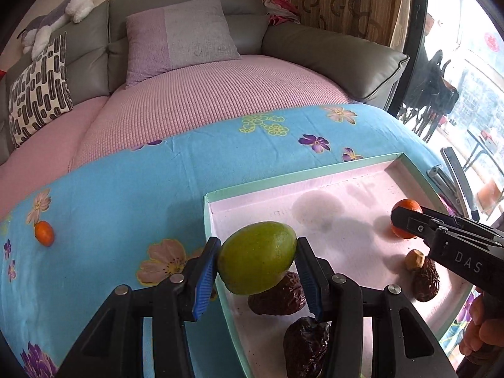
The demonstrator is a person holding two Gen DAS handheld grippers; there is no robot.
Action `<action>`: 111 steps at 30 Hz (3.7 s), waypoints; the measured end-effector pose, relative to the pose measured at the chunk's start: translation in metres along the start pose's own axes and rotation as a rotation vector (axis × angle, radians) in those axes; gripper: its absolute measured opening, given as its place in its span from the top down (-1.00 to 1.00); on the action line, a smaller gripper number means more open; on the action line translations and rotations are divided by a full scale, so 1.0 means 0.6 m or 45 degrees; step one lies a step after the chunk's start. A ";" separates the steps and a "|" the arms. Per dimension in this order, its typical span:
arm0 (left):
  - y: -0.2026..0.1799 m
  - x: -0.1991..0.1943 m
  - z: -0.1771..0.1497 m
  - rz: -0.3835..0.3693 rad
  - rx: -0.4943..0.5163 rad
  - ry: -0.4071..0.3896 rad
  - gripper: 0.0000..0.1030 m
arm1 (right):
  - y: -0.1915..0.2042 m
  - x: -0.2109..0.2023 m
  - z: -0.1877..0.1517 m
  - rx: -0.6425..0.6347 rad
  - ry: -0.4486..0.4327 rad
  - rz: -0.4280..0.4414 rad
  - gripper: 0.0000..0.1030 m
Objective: Organize fruits
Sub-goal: 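Carry the pear and tangerine over the white tray with both tools, then open both tools to release the pear and tangerine into the tray, then move both open tools back toward the tan round nut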
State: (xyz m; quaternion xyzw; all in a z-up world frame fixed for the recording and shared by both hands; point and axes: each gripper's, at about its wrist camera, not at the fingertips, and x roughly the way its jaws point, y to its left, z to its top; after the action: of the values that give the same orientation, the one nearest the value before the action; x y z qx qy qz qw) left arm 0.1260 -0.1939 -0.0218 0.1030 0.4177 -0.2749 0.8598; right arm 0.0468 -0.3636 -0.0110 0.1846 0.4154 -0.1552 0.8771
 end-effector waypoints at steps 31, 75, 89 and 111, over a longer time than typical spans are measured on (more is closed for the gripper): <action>-0.014 0.014 0.001 0.060 0.012 0.078 -0.02 | 0.012 0.026 -0.001 -0.050 0.055 0.049 0.22; 0.293 -0.109 -0.144 0.489 -0.642 0.172 -0.98 | 0.053 0.028 -0.014 -0.146 0.110 -0.084 -0.61; 0.303 -0.108 -0.146 0.439 -0.655 0.127 -1.00 | 0.118 0.006 -0.034 -0.244 0.037 -0.116 -0.85; 0.367 -0.191 -0.151 0.616 -0.597 0.036 -1.00 | 0.205 -0.005 -0.053 -0.352 0.009 0.053 -0.85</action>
State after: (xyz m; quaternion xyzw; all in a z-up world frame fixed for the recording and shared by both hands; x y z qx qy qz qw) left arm 0.1317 0.0694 -0.0019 0.0023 0.4449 0.0421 0.8946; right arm 0.0760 -0.2403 -0.0032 0.0711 0.4319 -0.0777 0.8957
